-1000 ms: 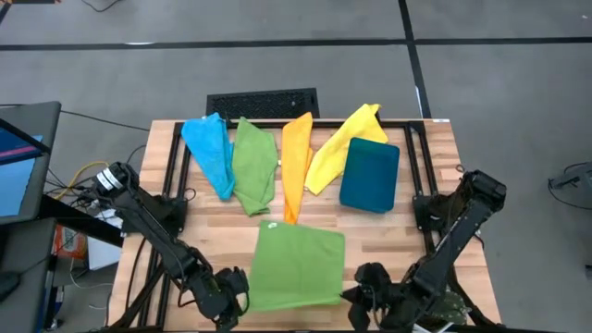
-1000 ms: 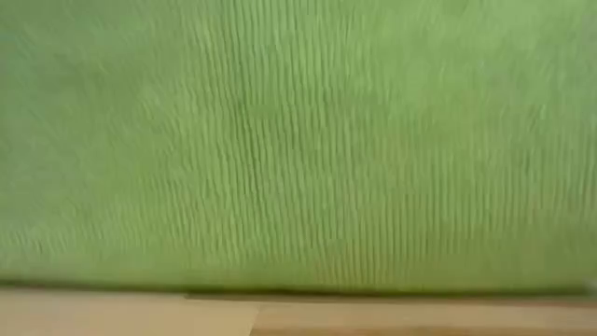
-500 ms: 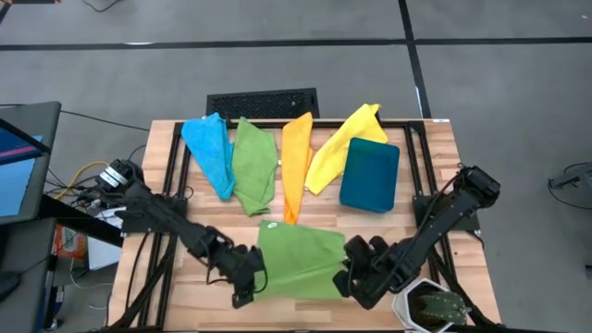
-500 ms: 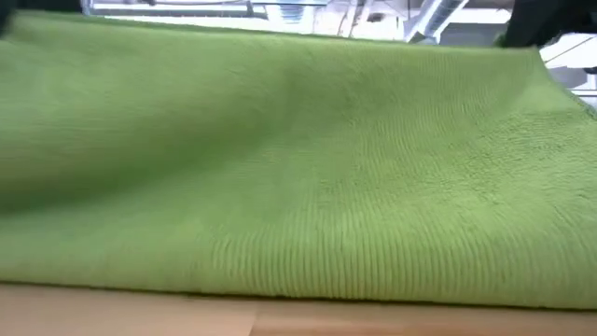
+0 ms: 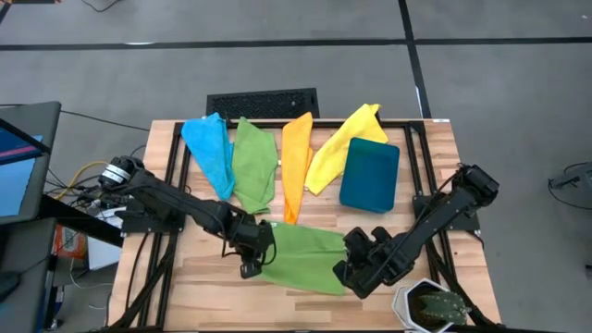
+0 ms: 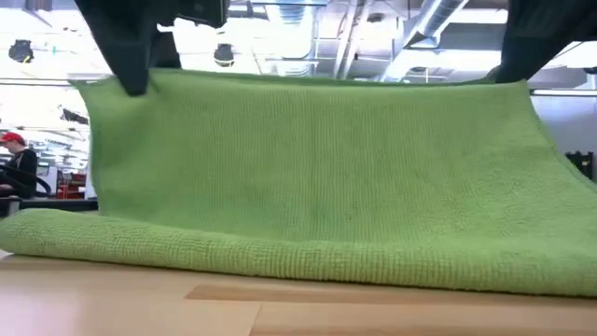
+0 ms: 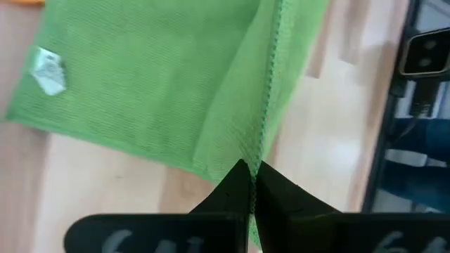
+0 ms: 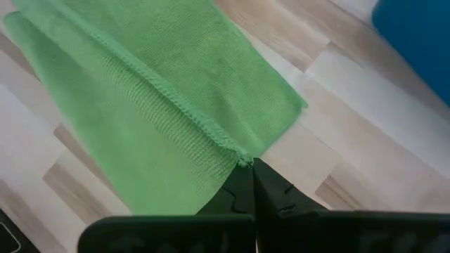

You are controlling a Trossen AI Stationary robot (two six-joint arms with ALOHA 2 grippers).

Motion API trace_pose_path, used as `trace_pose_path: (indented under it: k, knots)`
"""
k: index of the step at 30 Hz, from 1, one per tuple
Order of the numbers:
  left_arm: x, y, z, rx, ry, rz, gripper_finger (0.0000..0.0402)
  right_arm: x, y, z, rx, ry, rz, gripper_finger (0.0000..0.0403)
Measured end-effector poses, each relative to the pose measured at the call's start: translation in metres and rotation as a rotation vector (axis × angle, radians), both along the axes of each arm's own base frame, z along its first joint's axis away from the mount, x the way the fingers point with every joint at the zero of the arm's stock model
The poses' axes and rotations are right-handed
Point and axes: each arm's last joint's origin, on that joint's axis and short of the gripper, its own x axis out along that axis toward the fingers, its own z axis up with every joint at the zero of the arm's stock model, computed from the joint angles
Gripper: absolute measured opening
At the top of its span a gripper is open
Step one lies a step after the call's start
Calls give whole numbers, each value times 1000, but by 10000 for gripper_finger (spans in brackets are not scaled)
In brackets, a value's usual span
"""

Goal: Fold microfiber towels
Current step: Fold the bottom green microfiber cloth

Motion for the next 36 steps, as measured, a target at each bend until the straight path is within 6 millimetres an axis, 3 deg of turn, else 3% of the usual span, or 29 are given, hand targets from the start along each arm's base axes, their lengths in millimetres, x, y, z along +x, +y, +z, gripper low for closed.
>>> trace_pose_path:
  k: [7,12,22,36]
  knots:
    - [2,16,-2,114,-8,15,0,6,-11,-1,0,27,-12,7]
    - [5,25,-3,155,-24,11,0,6,-20,-14,15,80,-34,8]
    - [7,29,-3,256,-57,-16,2,5,-20,-23,34,80,-33,8]
    - [1,37,-21,321,-23,41,112,14,-33,-43,51,39,-35,14]
